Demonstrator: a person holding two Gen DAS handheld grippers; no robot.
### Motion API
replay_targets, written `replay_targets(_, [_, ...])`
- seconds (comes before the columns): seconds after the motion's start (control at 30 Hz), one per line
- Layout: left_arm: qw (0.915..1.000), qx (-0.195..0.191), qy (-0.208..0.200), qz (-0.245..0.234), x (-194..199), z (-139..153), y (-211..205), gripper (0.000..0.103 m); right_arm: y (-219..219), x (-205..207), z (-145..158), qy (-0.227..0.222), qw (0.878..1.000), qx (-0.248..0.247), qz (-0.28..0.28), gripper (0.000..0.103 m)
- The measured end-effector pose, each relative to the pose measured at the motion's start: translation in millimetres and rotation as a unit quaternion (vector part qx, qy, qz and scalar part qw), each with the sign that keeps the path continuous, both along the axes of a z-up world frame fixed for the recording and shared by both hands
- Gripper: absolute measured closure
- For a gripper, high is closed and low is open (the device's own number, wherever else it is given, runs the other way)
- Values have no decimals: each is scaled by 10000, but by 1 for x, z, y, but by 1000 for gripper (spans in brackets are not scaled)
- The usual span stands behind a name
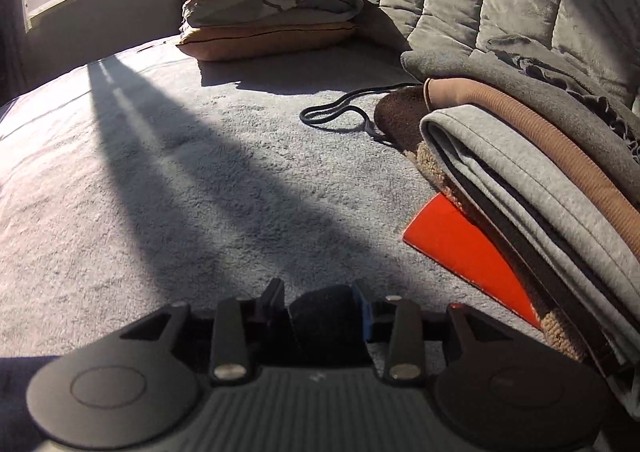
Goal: Fold clothes
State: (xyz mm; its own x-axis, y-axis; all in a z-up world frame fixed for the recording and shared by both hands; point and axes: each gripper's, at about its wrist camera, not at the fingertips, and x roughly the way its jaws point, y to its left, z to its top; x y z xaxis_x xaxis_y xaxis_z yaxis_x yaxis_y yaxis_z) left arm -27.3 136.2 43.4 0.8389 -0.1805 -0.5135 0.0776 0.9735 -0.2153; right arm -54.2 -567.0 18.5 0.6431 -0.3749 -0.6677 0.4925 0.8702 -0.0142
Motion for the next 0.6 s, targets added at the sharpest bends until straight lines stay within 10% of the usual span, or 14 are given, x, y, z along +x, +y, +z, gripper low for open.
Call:
replay_targets(0.13, [10000,-22,80,-48,3,2,0,26,16,-9,15,-174,9982,-559,-126,54])
replay_targets(0.37, [9958,805,414,-98,5,-12,-24,23,86,-3,23,-412,9883,-610,1332,42])
replay_targets(0.6, [9943,945,486,-72,3,-16,-21,23,175,11,-10,550,9564,-1005,2688,27])
